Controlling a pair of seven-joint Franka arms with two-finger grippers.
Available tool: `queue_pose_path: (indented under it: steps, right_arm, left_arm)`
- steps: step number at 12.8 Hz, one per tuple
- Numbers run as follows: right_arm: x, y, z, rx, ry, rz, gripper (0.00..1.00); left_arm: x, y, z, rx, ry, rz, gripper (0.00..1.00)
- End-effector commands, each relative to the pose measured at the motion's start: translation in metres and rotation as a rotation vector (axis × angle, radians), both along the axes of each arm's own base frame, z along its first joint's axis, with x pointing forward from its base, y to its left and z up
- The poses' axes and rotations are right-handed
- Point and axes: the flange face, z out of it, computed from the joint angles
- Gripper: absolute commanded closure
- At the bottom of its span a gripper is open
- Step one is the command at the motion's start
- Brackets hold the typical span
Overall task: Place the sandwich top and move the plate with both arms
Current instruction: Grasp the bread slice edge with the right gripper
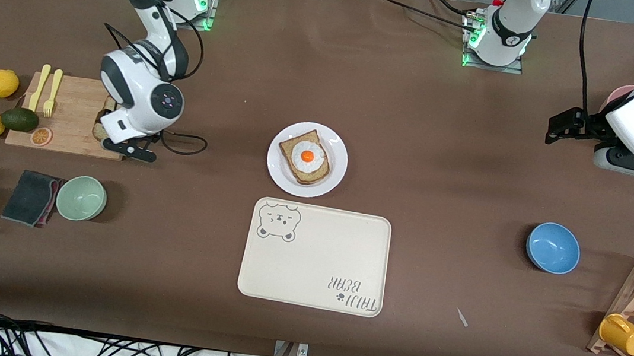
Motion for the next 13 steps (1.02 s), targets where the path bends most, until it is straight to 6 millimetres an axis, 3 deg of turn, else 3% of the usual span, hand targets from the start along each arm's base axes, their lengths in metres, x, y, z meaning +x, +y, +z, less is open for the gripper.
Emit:
queue_pose_path:
  steps: [1,3,4,8,9,11,13]
  right_arm:
    - [-0.010,0.009,-0.017,-0.065,0.006,-0.005,0.02]
    - [-0.021,0.010,-0.042,-0.131,-0.001,0.009,0.07]
    - [-0.028,0.009,-0.049,-0.162,-0.001,0.017,0.14]
    - [-0.041,0.004,-0.047,-0.179,0.011,0.030,0.23]
    - [-0.042,0.003,-0.047,-0.180,0.010,0.029,0.29]
    - [-0.044,0.003,-0.049,-0.181,0.013,0.028,0.55]
    - [-0.048,0.001,-0.048,-0.180,0.014,0.029,0.70]
  left_arm:
    - [-0.001,-0.001,0.007,0.030,0.001,0.005,0.00]
    - [-0.001,-0.001,0.007,0.029,0.001,0.005,0.00]
    - [-0.001,-0.001,0.007,0.030,0.001,0.005,0.00]
    - [-0.001,-0.001,0.006,0.031,0.004,0.005,0.00]
    - [-0.001,-0.001,0.007,0.030,0.001,0.005,0.00]
    - [-0.001,-0.001,0.007,0.031,0.002,0.005,0.00]
    - [-0.001,-0.001,0.006,0.031,0.004,0.005,0.00]
